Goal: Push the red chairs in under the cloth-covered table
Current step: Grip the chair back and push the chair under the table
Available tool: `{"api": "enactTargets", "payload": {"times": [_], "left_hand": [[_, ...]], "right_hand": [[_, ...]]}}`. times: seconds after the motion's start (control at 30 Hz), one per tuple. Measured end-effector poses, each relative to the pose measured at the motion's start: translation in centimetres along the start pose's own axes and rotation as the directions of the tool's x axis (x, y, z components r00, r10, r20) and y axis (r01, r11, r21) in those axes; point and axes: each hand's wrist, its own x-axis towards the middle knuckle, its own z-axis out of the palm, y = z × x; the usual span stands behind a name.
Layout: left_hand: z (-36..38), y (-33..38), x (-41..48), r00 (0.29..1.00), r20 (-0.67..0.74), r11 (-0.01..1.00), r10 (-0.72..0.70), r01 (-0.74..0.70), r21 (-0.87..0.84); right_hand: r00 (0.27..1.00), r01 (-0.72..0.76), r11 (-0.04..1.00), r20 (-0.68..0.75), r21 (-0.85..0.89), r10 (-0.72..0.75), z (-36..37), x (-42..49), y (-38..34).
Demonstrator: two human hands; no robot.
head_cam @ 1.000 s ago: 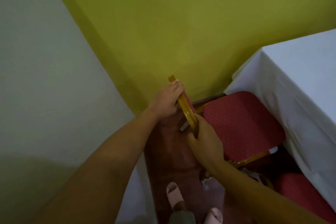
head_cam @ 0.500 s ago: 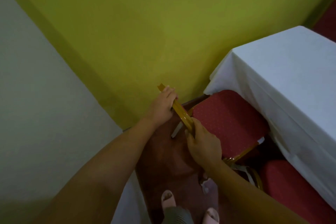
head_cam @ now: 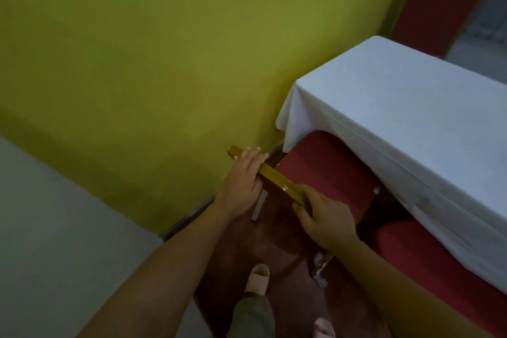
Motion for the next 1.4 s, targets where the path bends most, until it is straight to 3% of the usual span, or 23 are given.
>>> {"api": "enactTargets", "payload": {"times": [0.27, 0.47, 0.67, 0.8, 1.07, 1.4], "left_hand": [[0.2, -3.6, 1.8, 0.958, -0.019, 0.958, 0.286, -0.286, -0.019], [-0.8, -4.2, 3.5, 0.922, -0.011, 0.916, 0.386, -0.385, -0.112], [-1.0, -4.1, 7.2, 0.957, -0.033, 0.928, 0.287, -0.287, -0.238], [-0.4, -4.9, 7.9, 0.927, -0.068, 0.91, 0.368, -0.375, -0.179], [-0.9, -7.3, 10.5, 0.894, -0.075, 0.871, 0.441, -0.447, -0.204], [0.2, -5.8, 13.1, 0.923, -0.069, 0.902, 0.38, -0.386, -0.192]], "right_hand": [[0.995, -0.077, 0.997, -0.069, -0.024, 0.075, -0.3, 0.2, -0.6], [0.979, -0.182, 0.983, -0.1, -0.012, 0.18, 0.1, 0.5, -1.1], [0.848, -0.517, 0.854, -0.177, -0.067, 0.499, 1.3, 1.7, -2.7], [0.778, -0.62, 0.78, -0.19, -0.08, 0.599, 1.7, 2.0, -3.6], [0.732, -0.671, 0.741, -0.197, -0.036, 0.653, 3.6, 3.8, -5.9], [0.774, -0.612, 0.79, -0.236, -0.044, 0.587, 2.3, 5.6, -2.2]]}}
